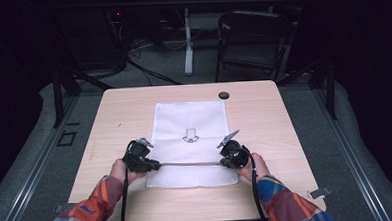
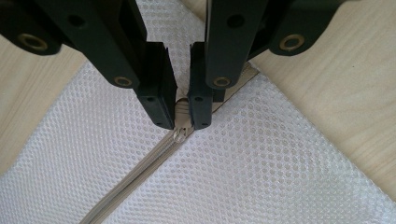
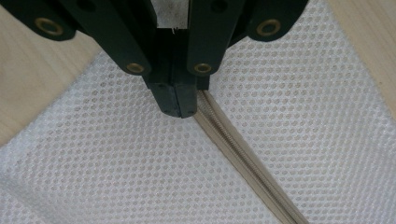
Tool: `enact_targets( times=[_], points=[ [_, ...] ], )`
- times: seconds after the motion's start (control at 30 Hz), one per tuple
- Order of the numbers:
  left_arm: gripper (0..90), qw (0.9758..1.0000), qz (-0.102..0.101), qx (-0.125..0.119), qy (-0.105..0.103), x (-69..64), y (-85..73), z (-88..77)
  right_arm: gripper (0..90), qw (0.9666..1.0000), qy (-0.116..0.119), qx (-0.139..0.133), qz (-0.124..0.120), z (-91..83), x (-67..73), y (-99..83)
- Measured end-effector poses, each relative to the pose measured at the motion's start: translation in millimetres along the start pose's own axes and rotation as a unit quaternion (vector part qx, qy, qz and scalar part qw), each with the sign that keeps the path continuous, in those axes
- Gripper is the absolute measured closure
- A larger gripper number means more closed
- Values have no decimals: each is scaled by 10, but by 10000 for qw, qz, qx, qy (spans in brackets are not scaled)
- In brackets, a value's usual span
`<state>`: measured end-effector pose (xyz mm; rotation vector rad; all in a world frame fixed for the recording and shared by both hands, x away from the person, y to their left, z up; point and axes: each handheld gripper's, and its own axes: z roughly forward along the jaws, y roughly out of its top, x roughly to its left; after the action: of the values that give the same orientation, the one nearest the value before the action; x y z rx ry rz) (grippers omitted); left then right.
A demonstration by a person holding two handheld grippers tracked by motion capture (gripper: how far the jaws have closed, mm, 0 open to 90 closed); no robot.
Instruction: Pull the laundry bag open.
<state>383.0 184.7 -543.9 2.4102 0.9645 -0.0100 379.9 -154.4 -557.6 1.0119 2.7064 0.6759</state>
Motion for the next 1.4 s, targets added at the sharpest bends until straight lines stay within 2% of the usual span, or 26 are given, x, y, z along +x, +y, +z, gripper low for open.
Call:
enact_targets(
  times=[0.27,0.37,0.53,0.7,0.73,0.8,0.9,1.07,1.1,1.23,1.27,1.33,1.4],
  points=[
    [812,9999,-113,-14,62,46,-53,-48,900,10000,15,-16,27,-1,-5,-4],
    [812,9999,-98,-13,99,43,-63,-55,900,10000,11,-31,45,2,2,-3],
    [812,9999,-95,-45,94,49,-66,-64,900,10000,-28,76,-50,-4,3,14],
    [812,9999,-121,-42,66,43,-72,-63,900,9999,-87,85,-44,0,17,18],
    [812,9999,-110,-31,111,41,-71,-67,900,9998,-93,144,-108,-6,16,25],
    [812,9999,-128,-43,76,48,-73,-75,900,9998,-125,146,-97,-4,27,28],
    [812,9998,-122,-7,132,43,-78,-77,900,9997,-108,164,-125,-6,18,30],
    [812,9994,-276,-38,210,114,-146,-134,900,9998,-93,150,-40,-11,-6,21],
    [812,9994,-293,-58,166,125,-159,-148,900,9999,-85,140,-36,-10,-8,19],
    [812,9990,-353,-41,265,144,-187,-166,900,9999,-55,113,8,-10,-15,11],
    [812,9988,-332,-8,346,156,-196,-173,900,9999,-65,103,32,-9,-14,10],
    [812,9982,-482,-54,360,194,-240,-197,900,9999,-62,104,31,-8,-14,12],
    [812,9979,-589,-130,251,246,-287,-231,900,9999,-60,99,25,-6,-13,13]
  ],
)
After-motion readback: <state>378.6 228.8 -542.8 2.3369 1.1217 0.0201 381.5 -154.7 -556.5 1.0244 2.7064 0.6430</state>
